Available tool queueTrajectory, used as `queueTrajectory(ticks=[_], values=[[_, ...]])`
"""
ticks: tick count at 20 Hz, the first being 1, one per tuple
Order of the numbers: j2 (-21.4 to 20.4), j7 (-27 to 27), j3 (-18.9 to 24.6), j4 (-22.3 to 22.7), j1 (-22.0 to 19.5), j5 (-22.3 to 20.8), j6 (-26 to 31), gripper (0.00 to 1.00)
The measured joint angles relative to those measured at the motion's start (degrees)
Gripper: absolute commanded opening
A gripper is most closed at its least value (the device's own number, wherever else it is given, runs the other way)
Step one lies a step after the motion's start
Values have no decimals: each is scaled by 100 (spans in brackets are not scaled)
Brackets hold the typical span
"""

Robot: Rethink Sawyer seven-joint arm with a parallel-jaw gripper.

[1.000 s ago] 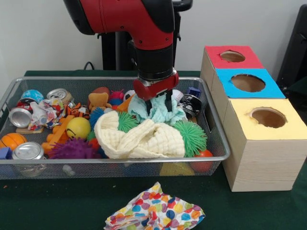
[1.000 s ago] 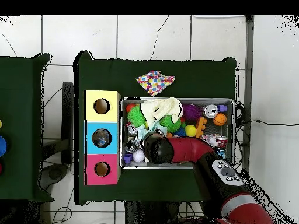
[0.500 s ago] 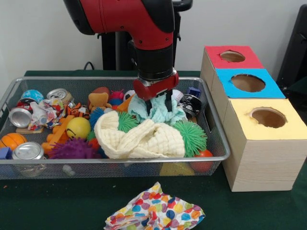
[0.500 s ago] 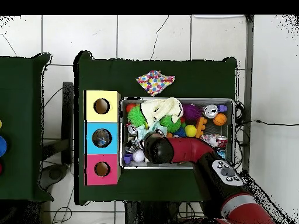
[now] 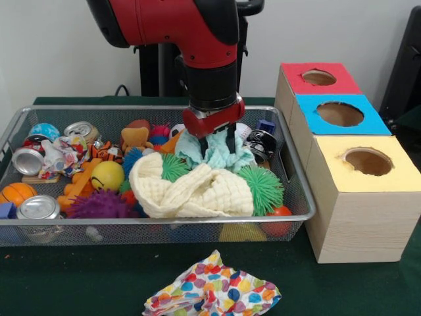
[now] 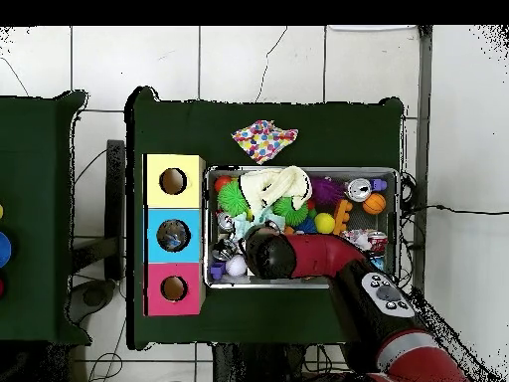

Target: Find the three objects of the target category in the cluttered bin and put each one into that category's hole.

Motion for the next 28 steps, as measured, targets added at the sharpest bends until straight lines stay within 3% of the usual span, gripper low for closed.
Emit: queueTrajectory(ticks=[6,7,19,28], values=[[-6,0,7,1,-69,0,0,100],[-6,0,10,-1,-92,0,-1,0],[-72,0,26,0,-226,-1,90,0],[-596,-1,63,-415,-618,-149,1722,0]])
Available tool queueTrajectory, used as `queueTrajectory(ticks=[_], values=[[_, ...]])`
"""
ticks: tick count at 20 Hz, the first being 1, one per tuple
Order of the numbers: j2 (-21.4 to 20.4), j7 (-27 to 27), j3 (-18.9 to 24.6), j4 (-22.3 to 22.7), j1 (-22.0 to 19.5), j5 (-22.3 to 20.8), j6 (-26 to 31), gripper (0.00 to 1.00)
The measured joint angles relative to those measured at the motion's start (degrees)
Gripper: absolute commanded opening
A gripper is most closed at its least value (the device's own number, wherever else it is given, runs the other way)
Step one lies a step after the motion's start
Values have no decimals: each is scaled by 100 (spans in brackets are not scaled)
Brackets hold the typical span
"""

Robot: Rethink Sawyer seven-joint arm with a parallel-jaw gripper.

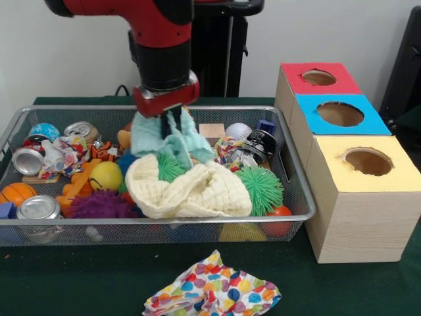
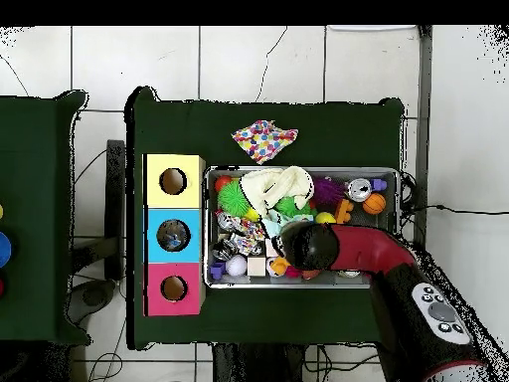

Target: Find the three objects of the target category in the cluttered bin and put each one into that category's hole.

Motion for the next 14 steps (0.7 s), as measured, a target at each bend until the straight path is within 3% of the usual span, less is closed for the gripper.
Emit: queueTrajectory(ticks=[3,14], values=[[-154,-21,12,-415,-162,-256,696,0],[-178,-154,380,-1198,-747,-787,977,0]])
